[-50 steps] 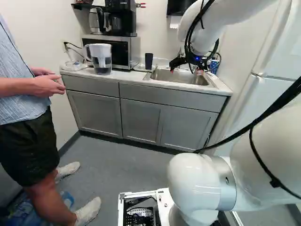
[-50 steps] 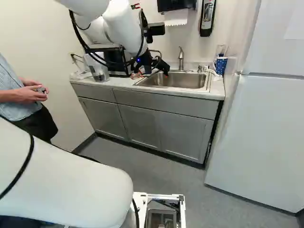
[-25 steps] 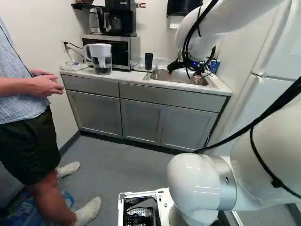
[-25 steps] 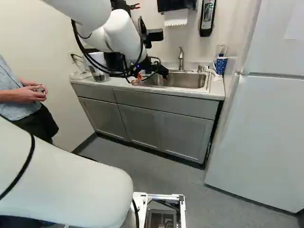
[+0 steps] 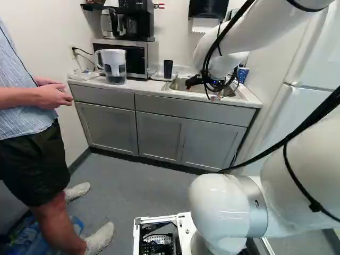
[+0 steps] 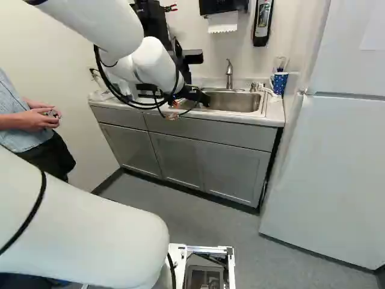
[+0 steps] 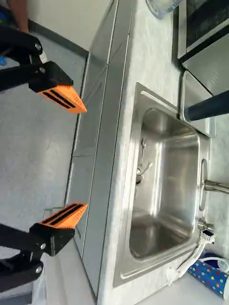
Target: Rinse the cup and place it in the tray
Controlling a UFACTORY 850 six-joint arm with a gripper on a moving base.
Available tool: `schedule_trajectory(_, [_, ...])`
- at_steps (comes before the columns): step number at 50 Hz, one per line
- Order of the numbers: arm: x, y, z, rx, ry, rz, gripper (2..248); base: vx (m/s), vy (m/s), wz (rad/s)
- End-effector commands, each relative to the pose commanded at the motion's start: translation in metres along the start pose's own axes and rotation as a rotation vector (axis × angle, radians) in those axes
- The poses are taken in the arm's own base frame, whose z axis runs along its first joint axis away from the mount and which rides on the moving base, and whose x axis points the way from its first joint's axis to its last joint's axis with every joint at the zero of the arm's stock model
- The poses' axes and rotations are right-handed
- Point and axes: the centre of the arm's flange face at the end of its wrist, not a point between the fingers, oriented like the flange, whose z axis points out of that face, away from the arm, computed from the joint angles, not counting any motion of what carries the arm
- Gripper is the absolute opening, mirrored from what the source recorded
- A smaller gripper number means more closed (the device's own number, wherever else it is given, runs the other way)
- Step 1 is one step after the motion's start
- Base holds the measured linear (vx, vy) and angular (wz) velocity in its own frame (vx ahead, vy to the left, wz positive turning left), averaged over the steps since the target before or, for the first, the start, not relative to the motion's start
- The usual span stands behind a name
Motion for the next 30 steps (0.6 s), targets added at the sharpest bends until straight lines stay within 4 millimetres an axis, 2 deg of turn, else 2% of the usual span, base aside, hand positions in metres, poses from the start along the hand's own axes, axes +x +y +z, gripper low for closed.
schedule_trajectory(30, [-0.072,-0.018,0.029,0.045,0.112,-0.03,247,0.0,0.0,0.0])
